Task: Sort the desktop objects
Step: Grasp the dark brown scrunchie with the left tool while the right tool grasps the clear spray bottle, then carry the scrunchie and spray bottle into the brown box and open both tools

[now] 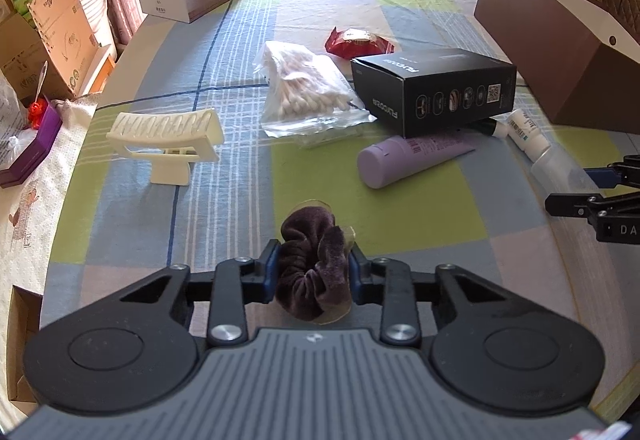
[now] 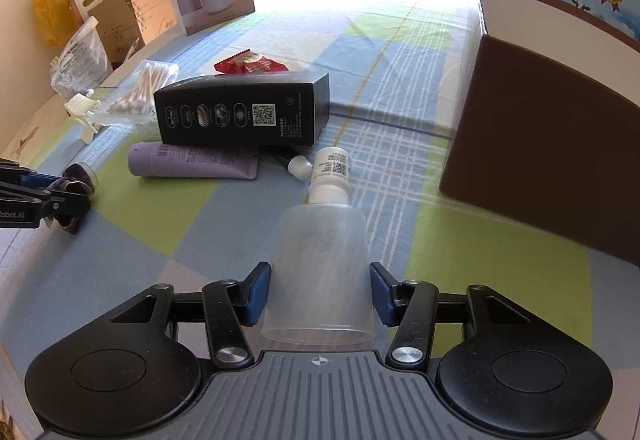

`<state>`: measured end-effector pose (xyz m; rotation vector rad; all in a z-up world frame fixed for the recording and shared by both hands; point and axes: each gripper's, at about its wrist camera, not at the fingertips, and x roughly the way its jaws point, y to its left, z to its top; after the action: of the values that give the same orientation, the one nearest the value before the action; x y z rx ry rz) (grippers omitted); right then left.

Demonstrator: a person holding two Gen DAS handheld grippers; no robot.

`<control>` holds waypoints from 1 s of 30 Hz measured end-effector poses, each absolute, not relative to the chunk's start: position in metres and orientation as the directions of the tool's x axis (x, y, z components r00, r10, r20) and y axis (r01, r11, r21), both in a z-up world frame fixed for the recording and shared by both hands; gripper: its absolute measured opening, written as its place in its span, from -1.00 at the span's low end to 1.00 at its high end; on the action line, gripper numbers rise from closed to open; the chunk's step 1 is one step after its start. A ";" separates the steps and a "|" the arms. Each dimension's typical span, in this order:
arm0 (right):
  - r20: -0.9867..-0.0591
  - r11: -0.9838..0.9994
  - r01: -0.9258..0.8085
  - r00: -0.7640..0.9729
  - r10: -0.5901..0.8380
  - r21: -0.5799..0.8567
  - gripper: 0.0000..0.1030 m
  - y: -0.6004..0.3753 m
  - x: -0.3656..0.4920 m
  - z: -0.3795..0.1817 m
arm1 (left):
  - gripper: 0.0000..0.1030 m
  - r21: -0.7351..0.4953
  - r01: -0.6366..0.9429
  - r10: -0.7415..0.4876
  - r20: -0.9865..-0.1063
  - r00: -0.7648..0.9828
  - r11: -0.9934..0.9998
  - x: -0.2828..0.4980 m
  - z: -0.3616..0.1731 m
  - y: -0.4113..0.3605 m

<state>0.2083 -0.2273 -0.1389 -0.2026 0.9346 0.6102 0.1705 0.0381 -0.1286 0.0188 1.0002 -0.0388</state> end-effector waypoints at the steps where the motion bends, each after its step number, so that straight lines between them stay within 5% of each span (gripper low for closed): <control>1: -0.802 0.811 -0.577 0.436 0.408 0.099 -0.03 -0.228 0.207 -0.138 | -0.50 -0.010 0.043 -0.031 -0.843 0.537 0.999 0.170 -0.128 0.037; 13: -0.770 0.806 -0.571 0.442 0.461 0.154 -0.03 -0.269 0.194 -0.101 | -0.54 -0.054 0.107 -0.104 -0.834 0.541 0.993 0.167 -0.094 -0.013; 30: -0.634 0.872 -0.454 0.623 0.457 0.182 -0.04 -0.402 0.252 -0.001 | -0.53 -0.112 0.356 -0.327 -0.704 0.630 0.928 0.248 -0.005 -0.183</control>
<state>0.2519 -0.4015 -0.0014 0.0047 0.7297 0.5231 0.2479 -0.1832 -0.0048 0.0394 0.7984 -0.3908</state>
